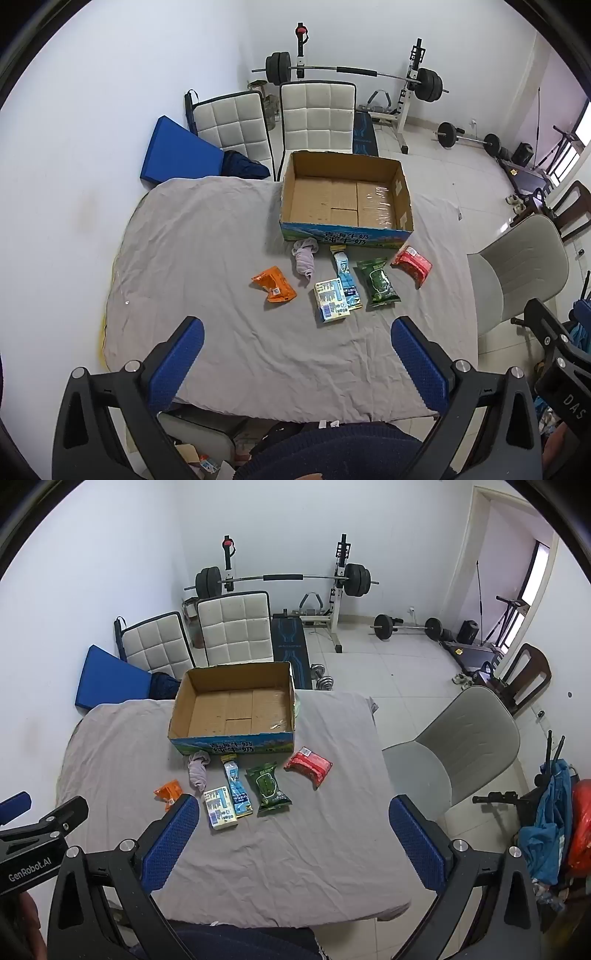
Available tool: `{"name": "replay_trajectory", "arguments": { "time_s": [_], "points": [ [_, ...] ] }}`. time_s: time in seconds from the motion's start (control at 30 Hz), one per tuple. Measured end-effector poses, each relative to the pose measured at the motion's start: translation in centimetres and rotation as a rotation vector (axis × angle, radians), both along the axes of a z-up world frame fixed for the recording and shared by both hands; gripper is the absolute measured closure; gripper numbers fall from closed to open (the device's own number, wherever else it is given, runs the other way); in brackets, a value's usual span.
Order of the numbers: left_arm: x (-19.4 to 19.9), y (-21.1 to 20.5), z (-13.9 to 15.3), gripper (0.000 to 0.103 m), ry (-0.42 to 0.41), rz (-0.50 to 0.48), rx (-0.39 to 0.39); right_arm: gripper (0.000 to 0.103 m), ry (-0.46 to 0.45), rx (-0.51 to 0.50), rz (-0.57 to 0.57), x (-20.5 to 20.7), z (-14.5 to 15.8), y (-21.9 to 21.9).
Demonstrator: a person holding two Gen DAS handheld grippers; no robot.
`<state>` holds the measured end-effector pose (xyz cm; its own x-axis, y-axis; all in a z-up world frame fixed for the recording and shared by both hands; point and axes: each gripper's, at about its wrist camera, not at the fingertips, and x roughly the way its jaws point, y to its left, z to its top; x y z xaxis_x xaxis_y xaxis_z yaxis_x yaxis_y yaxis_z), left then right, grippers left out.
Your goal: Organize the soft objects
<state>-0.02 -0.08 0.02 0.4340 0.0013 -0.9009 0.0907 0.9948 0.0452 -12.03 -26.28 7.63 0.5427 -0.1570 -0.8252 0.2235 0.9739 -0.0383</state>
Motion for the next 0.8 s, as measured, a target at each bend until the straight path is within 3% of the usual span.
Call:
{"name": "replay_trajectory", "arguments": {
  "time_s": [0.8],
  "points": [
    [-1.3,-0.3,1.2,0.0,-0.029,-0.001,-0.017,0.0,-0.014,0.016,0.002,-1.2,0.2,0.1]
  ]
}}
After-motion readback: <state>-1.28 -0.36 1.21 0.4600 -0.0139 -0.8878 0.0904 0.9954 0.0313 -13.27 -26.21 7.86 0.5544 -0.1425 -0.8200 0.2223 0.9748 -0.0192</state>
